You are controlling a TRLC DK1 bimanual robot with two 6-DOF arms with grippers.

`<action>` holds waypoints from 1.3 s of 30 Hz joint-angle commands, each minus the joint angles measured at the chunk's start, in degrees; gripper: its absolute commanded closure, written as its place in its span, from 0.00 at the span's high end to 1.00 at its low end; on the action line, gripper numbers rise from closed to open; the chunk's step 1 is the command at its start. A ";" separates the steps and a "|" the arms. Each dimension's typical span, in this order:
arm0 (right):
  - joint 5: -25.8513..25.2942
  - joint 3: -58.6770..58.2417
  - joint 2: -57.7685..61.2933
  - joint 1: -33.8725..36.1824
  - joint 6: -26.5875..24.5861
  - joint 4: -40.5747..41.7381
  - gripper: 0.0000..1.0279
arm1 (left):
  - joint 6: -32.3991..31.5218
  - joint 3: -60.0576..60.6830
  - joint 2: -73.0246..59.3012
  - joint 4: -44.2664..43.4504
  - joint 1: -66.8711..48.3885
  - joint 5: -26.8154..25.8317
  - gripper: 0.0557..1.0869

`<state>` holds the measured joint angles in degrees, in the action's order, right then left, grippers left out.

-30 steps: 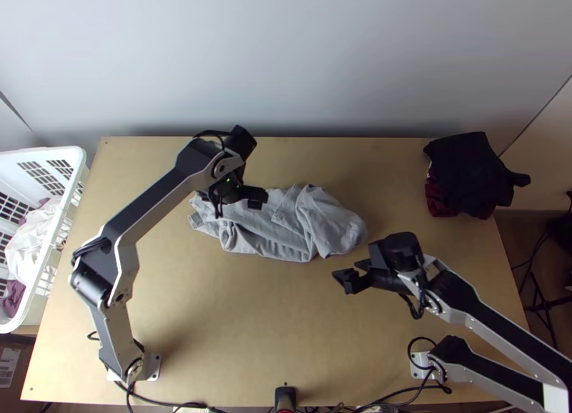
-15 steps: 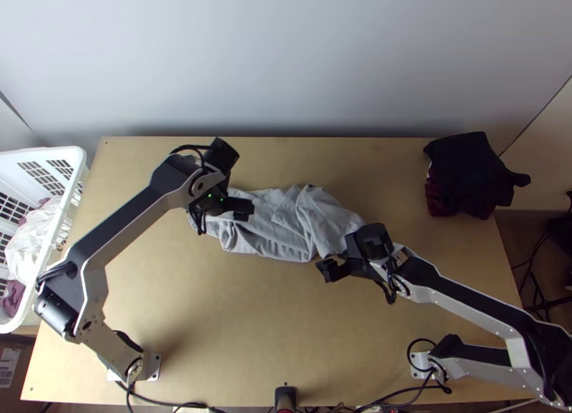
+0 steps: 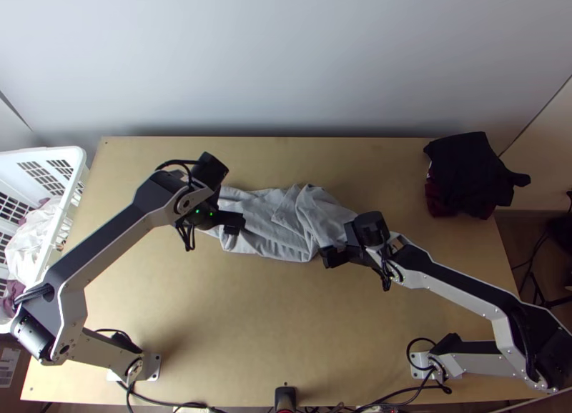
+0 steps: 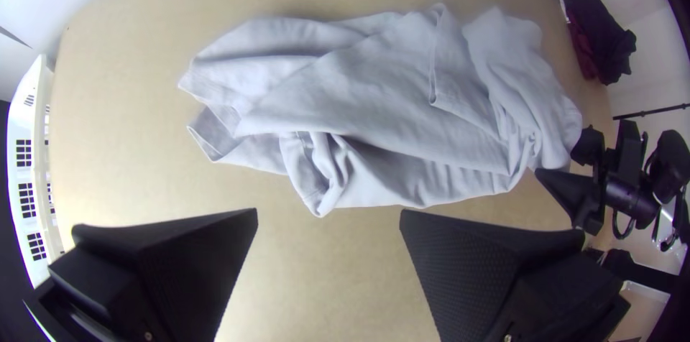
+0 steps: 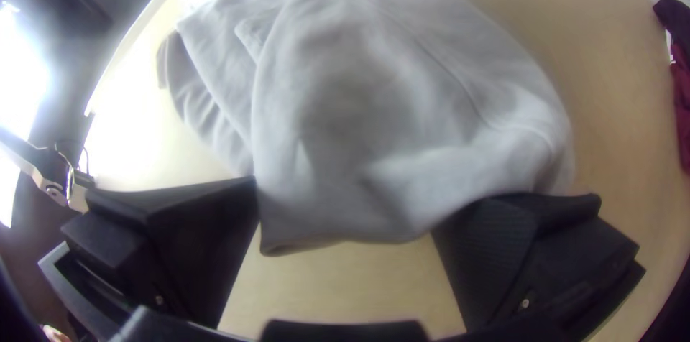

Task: Fold the t-shirt

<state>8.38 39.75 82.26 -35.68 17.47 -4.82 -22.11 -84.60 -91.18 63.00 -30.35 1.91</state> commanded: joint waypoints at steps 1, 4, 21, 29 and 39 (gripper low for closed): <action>-0.21 0.59 0.53 1.32 -1.57 0.07 0.90 | -0.48 2.51 2.49 -0.51 -0.85 -0.24 0.94; -0.21 0.59 0.97 1.23 -1.83 0.07 0.90 | -0.48 3.21 2.58 -0.78 -0.85 -0.24 0.94; -0.38 15.54 -12.82 -1.41 -5.08 -25.24 0.03 | 0.22 9.80 5.13 -2.89 -0.06 -0.24 0.94; -0.47 43.75 -11.86 -0.35 -6.31 -39.65 0.03 | 0.84 14.81 8.56 -4.91 -1.82 -0.42 0.94; -0.38 64.76 -5.27 3.87 -5.35 -42.91 0.03 | 3.12 24.13 10.76 -8.51 -2.61 -0.51 0.94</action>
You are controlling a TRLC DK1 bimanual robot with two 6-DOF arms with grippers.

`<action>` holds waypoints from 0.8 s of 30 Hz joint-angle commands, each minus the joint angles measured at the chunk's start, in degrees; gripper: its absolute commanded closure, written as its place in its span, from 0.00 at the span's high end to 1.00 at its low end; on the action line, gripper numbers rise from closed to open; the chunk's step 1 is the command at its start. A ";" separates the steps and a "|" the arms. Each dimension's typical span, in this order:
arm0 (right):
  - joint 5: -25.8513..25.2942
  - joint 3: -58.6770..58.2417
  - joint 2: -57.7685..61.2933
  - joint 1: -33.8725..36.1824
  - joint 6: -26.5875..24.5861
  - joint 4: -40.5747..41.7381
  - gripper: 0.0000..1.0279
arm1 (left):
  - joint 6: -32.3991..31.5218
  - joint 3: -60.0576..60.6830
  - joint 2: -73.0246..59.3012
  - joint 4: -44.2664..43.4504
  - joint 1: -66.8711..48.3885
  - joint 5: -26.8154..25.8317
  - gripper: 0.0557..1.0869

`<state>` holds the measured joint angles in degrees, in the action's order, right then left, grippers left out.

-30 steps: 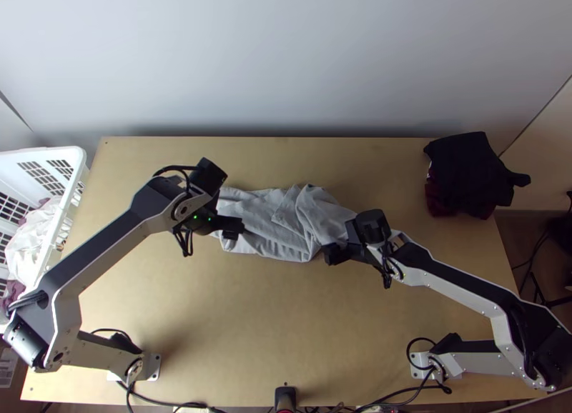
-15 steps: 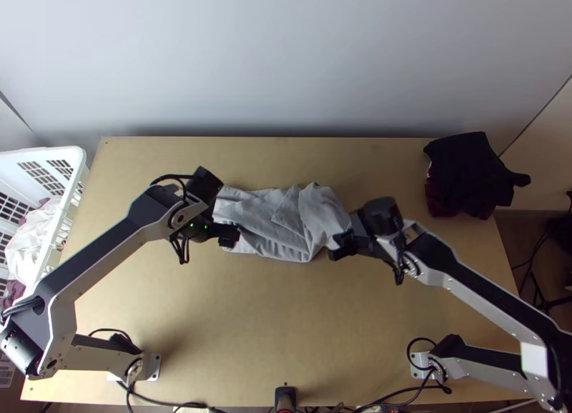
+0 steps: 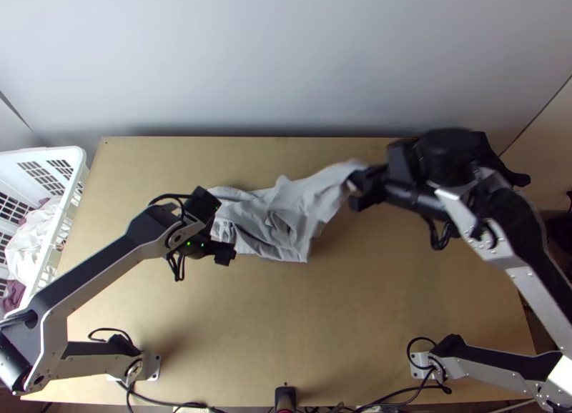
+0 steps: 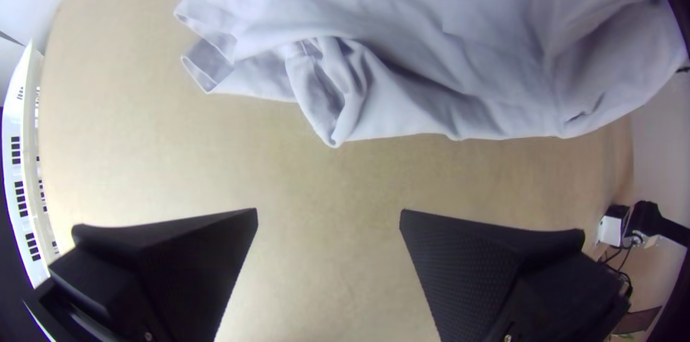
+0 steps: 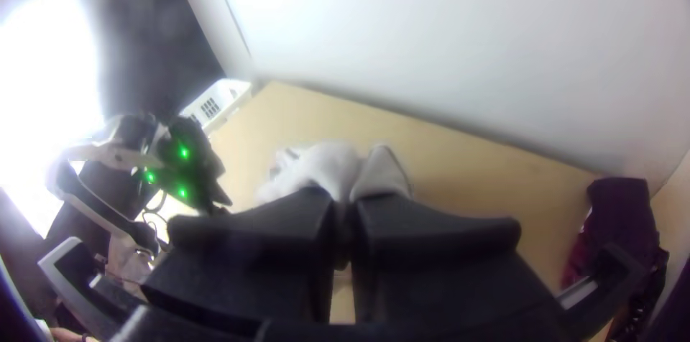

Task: Fold the t-shirt

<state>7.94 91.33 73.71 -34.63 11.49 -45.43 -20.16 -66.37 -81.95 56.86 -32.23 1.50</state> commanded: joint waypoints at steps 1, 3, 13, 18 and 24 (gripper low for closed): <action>0.05 14.05 3.63 3.52 0.64 -2.29 0.03 | 1.18 6.78 1.62 -2.72 -1.08 0.00 0.94; 0.05 14.49 3.72 4.22 0.20 -2.29 0.03 | 1.27 8.01 1.71 -3.34 -1.43 0.00 0.94; 1.46 17.30 1.87 11.08 -2.26 -3.61 0.03 | 2.23 13.28 1.97 -8.87 -0.56 1.40 0.94; 1.46 16.69 1.79 10.20 -1.03 -3.70 0.03 | 1.44 13.37 1.71 -15.90 -1.17 0.79 0.94; 1.46 15.55 2.14 8.53 0.20 -3.70 0.03 | 5.57 14.16 4.17 -33.22 -8.55 1.23 0.94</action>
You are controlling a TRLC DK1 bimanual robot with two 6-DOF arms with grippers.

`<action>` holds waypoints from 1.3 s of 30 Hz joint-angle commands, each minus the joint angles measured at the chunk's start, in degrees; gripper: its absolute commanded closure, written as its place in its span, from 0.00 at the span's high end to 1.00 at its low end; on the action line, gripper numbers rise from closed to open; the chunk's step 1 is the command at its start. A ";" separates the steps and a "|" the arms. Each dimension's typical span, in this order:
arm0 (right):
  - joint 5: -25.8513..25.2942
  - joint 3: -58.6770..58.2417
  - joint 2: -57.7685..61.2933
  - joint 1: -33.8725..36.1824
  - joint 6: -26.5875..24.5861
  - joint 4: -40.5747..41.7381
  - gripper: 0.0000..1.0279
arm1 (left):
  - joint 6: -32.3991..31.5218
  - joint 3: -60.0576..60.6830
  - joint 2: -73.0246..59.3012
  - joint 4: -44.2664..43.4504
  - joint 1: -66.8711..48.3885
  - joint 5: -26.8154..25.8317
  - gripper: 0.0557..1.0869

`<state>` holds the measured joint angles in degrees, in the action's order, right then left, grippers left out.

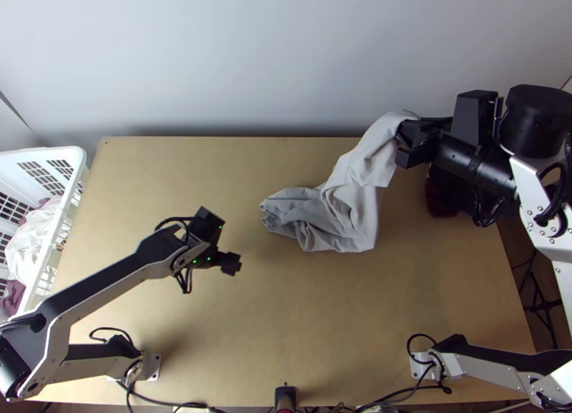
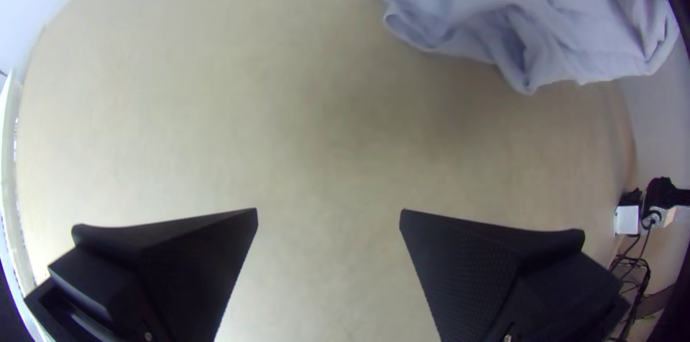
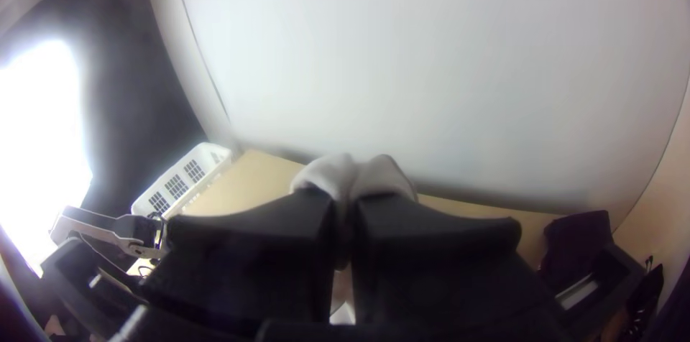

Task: Fold the t-shirt

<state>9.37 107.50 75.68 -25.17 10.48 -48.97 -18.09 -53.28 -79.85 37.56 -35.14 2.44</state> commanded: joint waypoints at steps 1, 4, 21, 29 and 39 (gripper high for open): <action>0.04 -0.98 0.17 -1.02 1.38 -0.16 0.03 | 4.90 0.98 2.77 -16.64 -6.88 0.20 0.94; 0.04 -1.68 0.17 -1.55 2.44 -0.42 0.03 | 7.63 -0.42 3.21 -21.92 -10.22 0.11 0.94; 0.04 -2.65 -1.32 -2.08 5.96 -2.01 0.03 | 29.07 -2.01 -14.72 -55.84 -20.41 -0.86 0.94; 0.04 -3.00 -2.64 -1.81 6.31 -3.32 0.03 | 31.45 -8.16 -23.94 -55.67 -19.01 -0.68 0.94; 0.04 -7.66 -4.84 -1.46 6.39 -3.32 0.03 | 31.36 -18.35 -30.80 -51.62 -7.93 -0.50 0.94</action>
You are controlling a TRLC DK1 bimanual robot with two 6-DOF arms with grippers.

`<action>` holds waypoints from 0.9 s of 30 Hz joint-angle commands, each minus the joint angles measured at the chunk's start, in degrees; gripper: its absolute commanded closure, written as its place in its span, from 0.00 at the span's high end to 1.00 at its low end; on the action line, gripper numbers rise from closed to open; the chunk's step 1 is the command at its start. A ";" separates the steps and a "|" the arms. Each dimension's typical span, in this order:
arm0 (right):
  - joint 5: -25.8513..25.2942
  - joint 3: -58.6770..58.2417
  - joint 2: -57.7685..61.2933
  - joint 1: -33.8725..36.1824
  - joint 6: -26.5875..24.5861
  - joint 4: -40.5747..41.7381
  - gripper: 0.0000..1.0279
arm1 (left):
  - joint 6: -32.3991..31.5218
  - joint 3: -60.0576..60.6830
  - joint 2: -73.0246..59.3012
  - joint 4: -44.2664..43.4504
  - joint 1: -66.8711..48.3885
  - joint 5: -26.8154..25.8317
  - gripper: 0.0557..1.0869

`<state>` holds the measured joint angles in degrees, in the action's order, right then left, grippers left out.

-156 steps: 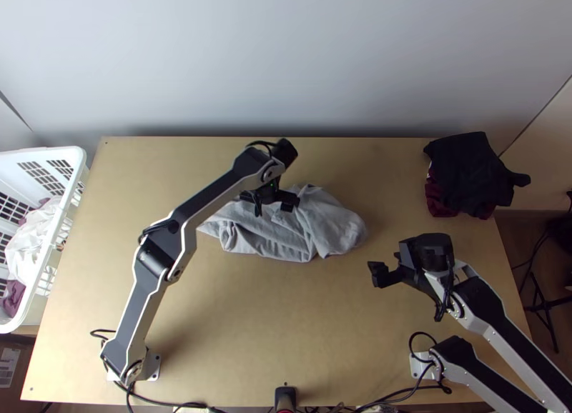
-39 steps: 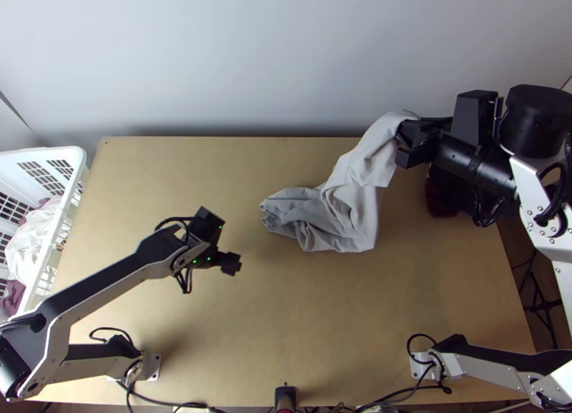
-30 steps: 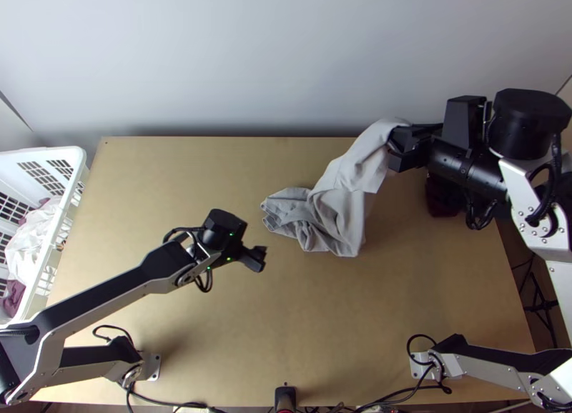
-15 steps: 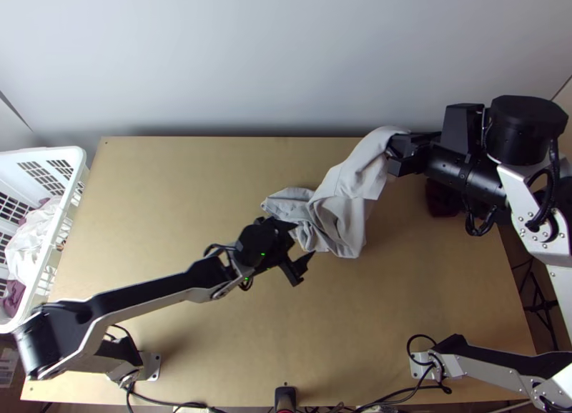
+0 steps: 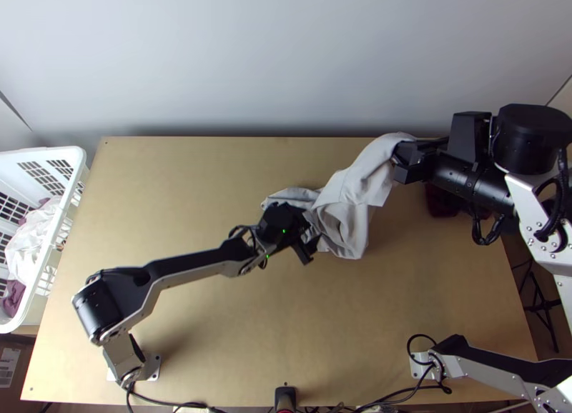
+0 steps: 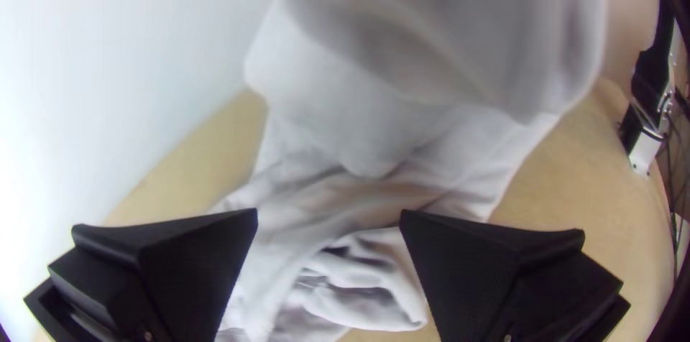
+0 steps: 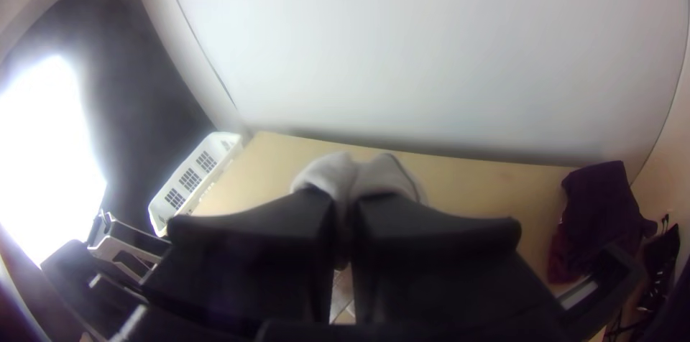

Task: Fold the t-shirt

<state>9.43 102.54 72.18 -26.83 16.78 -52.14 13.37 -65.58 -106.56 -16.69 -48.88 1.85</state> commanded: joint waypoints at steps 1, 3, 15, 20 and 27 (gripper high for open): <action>-0.03 -3.31 -1.61 0.20 0.01 -0.07 0.03 | -0.27 -7.02 -4.27 4.03 6.52 0.09 0.94; -0.11 -4.19 -1.87 0.20 -0.16 -0.07 0.03 | -0.62 -8.42 -4.79 7.37 7.57 0.09 0.94; -0.20 -5.60 -2.05 0.81 -0.60 0.72 0.03 | -6.25 -11.67 -7.87 21.08 8.10 -2.11 0.93; -0.20 -6.92 -2.13 1.25 -0.95 0.81 0.03 | -8.88 -11.85 -7.69 23.81 8.72 -3.60 0.72; -0.29 -7.27 -1.61 1.52 -1.04 2.04 0.03 | -17.58 -13.43 -7.08 21.26 12.32 -8.88 0.06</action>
<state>9.21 95.88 70.15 -25.56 15.84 -50.92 1.83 -77.56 -113.75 4.86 -39.29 -3.95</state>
